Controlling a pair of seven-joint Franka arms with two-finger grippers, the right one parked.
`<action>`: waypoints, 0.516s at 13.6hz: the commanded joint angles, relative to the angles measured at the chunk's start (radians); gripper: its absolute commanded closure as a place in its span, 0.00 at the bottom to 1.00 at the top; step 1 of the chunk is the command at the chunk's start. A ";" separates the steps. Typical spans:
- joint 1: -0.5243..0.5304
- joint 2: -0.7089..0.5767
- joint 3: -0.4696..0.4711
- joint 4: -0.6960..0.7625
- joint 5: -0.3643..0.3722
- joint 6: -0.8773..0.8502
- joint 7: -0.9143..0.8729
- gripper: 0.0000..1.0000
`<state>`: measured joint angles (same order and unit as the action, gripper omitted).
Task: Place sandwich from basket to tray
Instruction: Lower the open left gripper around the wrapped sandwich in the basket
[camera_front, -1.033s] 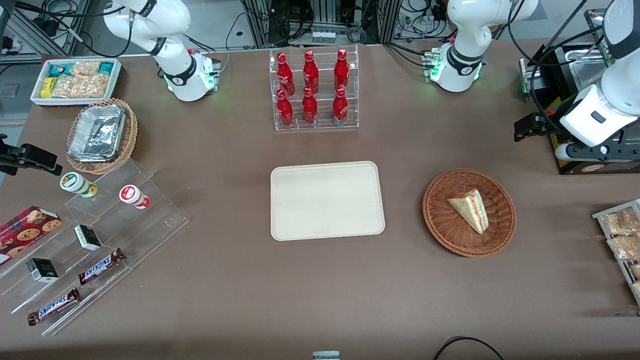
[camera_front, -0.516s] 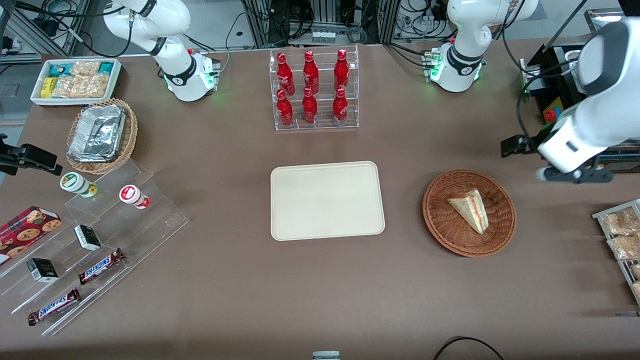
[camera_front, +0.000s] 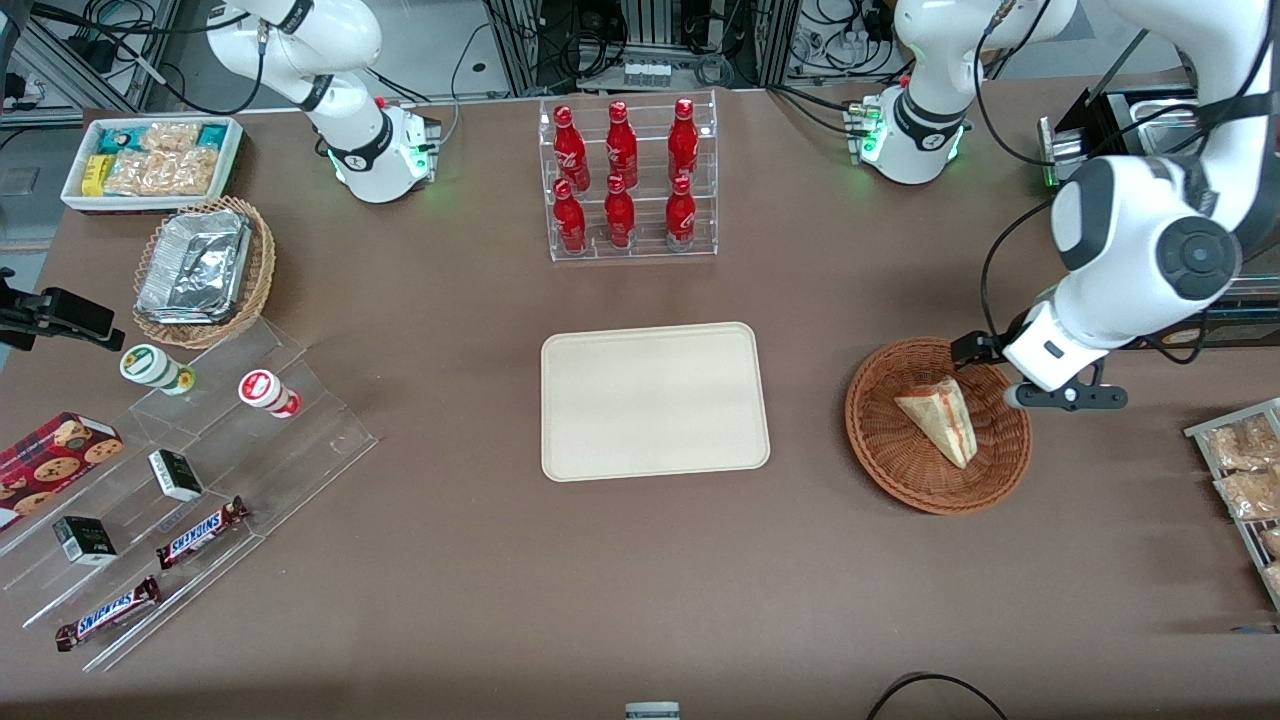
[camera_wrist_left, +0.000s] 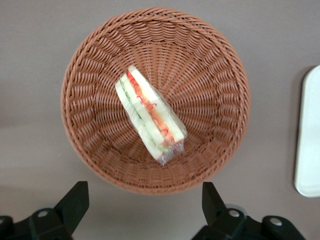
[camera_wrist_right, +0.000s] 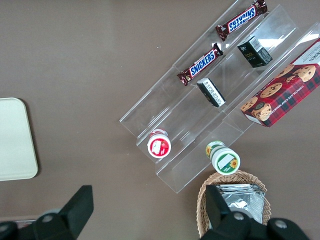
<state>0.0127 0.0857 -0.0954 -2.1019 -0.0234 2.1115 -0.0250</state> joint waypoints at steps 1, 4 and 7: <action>-0.007 -0.006 0.006 -0.070 -0.006 0.112 -0.026 0.00; -0.010 0.014 0.006 -0.073 -0.006 0.166 -0.184 0.00; -0.016 0.045 0.002 -0.072 -0.006 0.208 -0.418 0.00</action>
<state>0.0104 0.1162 -0.0953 -2.1685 -0.0237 2.2826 -0.3151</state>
